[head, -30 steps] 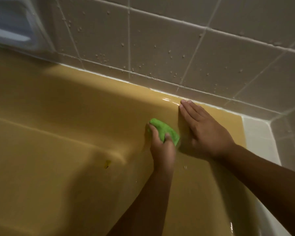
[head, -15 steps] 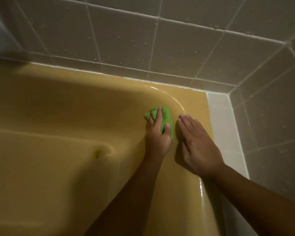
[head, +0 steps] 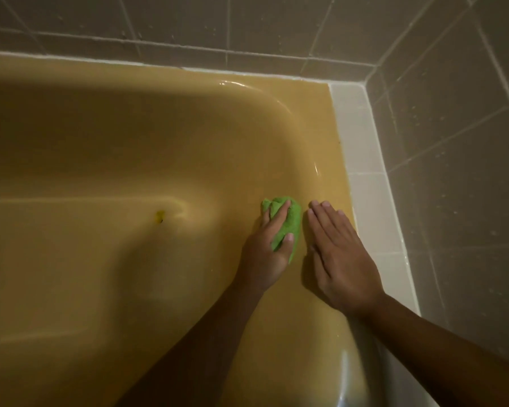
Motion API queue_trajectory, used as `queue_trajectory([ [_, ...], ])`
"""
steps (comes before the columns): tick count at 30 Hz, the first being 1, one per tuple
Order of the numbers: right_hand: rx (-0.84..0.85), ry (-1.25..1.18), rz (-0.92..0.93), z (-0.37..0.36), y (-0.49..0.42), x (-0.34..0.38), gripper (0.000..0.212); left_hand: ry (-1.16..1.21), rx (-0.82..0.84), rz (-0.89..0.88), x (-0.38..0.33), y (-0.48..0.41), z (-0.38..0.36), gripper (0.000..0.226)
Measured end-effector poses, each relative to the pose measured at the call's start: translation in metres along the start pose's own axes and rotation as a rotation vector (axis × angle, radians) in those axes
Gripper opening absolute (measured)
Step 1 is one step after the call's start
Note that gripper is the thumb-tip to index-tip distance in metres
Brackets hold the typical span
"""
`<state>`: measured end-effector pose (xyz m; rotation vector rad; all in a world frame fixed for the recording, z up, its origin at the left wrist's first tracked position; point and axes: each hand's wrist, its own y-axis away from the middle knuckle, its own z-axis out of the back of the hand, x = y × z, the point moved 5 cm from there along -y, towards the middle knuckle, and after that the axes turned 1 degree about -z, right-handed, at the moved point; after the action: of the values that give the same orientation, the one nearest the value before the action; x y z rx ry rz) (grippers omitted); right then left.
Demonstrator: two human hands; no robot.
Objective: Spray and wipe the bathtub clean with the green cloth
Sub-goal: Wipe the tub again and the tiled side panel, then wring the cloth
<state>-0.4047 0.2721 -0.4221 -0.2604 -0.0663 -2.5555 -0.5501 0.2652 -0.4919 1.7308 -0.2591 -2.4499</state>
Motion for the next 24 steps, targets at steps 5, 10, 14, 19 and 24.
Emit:
queue_trajectory([
  [5, 0.031, 0.011, 0.001, 0.0, 0.03, 0.017, 0.059, 0.135, 0.169, 0.055, 0.017, 0.059, -0.01, 0.065],
  [10, 0.07, 0.044, -0.001, -0.004, 0.047, 0.029, 0.063, 0.328, 0.4, 0.1, 0.033, 0.118, -0.018, 0.065],
  [14, 0.066, 0.063, 0.025, -0.004, 0.052, 0.034, 0.063, 0.271, 0.582, 0.075, 0.042, 0.167, -0.009, 0.063],
  [19, 0.07, 0.065, 0.026, -0.004, 0.05, 0.033, 0.063, 0.251, 0.521, 0.09, 0.034, 0.177, -0.012, 0.061],
  [24, 0.077, 0.058, 0.032, -0.004, 0.049, 0.033, 0.062, 0.154, 0.161, 0.227, 0.031, 0.103, -0.023, 0.062],
])
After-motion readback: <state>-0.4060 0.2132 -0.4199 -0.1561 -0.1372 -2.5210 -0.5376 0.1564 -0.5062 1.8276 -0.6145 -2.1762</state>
